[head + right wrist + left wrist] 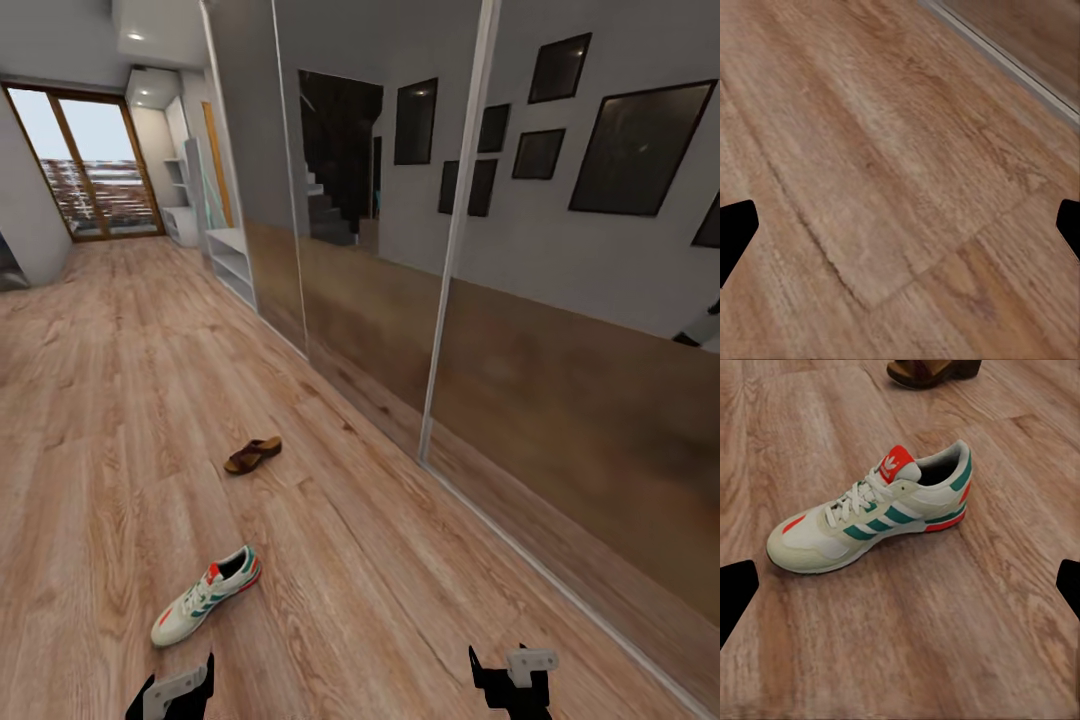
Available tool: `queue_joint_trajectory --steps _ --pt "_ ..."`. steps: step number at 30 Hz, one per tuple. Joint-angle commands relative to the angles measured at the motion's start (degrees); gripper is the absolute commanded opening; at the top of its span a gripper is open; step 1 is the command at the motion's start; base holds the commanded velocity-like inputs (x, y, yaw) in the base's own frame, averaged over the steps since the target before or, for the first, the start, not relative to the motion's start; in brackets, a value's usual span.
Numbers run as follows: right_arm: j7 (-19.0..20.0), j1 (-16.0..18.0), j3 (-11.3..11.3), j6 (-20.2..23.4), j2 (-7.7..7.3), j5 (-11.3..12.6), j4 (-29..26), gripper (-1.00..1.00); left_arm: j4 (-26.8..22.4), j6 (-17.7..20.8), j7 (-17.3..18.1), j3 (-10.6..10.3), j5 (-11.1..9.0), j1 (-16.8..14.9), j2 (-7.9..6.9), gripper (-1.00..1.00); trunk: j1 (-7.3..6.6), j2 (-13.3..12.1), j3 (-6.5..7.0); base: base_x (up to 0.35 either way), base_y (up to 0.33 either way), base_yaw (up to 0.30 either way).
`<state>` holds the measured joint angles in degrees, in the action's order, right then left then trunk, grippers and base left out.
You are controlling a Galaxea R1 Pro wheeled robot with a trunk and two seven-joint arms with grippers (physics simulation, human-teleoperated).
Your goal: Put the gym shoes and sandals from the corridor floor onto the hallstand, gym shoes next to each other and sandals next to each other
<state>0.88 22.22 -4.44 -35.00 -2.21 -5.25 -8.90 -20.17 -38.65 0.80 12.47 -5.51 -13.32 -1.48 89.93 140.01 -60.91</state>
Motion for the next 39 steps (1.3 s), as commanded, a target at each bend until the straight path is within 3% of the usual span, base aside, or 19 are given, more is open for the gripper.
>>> queue_joint_trajectory --steps 1,39 --pt "0.09 0.02 -0.48 -0.15 0.01 -0.55 0.03 1.0 0.04 -0.18 0.08 -0.16 -0.5 -0.04 -0.02 1.0 -0.01 0.02 -0.05 0.001 -0.267 0.277" --pt "0.09 0.02 -0.48 -0.15 0.01 -0.55 0.03 1.0 -0.04 -0.2 0.08 -0.07 -0.55 -0.04 -0.02 1.0 -0.01 0.02 -0.05 0.012 -0.026 0.277"
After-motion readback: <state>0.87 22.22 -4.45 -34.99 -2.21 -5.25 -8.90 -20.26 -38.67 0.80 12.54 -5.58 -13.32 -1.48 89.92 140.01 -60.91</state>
